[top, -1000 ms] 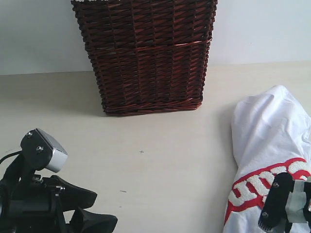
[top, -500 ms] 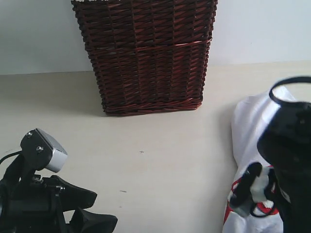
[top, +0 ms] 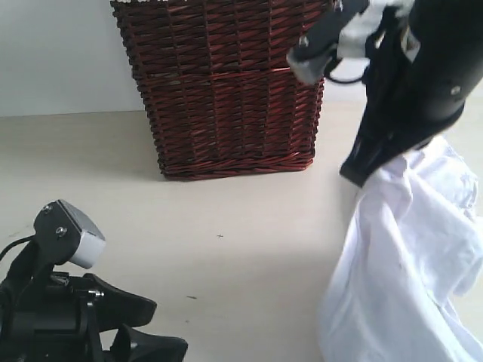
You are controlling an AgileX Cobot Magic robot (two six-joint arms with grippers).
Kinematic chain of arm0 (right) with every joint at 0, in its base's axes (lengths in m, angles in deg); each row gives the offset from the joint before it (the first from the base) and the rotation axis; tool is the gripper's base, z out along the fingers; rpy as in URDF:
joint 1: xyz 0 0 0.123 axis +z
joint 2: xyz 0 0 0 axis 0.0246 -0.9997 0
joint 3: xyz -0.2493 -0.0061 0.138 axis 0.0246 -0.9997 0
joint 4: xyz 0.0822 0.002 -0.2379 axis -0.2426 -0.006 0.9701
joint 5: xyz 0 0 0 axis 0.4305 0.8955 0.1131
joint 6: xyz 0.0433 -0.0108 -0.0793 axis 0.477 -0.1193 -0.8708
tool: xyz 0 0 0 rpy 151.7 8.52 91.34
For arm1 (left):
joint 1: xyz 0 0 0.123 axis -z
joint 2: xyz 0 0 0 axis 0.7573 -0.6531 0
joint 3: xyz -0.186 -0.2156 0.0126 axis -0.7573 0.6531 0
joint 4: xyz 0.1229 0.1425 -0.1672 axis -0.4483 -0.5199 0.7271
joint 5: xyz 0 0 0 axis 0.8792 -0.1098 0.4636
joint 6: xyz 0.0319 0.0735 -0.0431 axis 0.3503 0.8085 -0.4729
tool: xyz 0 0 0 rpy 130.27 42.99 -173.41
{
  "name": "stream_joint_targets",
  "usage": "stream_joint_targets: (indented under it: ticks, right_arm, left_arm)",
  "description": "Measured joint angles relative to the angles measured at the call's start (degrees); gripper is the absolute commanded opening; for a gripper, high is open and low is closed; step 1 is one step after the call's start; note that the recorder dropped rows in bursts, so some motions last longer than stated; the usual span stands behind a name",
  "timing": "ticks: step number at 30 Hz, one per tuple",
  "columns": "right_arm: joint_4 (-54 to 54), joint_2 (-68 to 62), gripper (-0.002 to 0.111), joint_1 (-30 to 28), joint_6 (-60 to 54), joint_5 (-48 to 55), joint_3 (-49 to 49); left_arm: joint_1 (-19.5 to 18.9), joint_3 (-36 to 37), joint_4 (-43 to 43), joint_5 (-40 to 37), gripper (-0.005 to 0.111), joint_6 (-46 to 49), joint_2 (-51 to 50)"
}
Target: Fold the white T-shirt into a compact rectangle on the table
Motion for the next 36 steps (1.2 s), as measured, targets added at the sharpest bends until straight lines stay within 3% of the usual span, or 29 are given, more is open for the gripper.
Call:
stream_joint_targets:
  ticks: [6,9,12,20,25,28,33,36]
  right_arm:
    - [2.3,0.6,0.000,0.0,0.2,0.4,7.9]
    - [2.3,0.6,0.000,0.0,0.2,0.5,8.7]
    - [2.3,0.6,0.000,0.0,0.3,0.6,8.7]
    - [2.3,0.6,0.000,0.0,0.3,0.7,8.7]
    - [2.2,0.6,0.000,0.0,0.3,0.7,8.7]
    - [2.2,0.6,0.000,0.0,0.4,0.7,8.7]
    - [2.2,0.6,0.000,0.0,0.4,0.7,8.7]
    - [2.2,0.6,0.000,0.0,0.4,0.7,8.7]
  left_arm:
    - [0.0,0.0,7.1,17.2,0.062,11.5,-1.5]
    - [0.0,-0.9,16.6,17.3,0.062,18.6,-3.6]
    - [0.0,-3.7,20.8,16.7,0.062,21.1,-7.7]
    - [0.0,-13.4,22.2,19.4,0.062,21.2,-23.7]
    - [0.6,-18.1,15.3,28.9,0.062,20.0,-30.4]
    - [0.9,-21.5,14.7,25.0,0.061,19.5,-32.9]
    - [0.9,-23.4,14.2,20.6,0.040,19.3,-34.1]
    - [0.9,-23.5,13.8,21.6,0.047,19.5,-34.2]
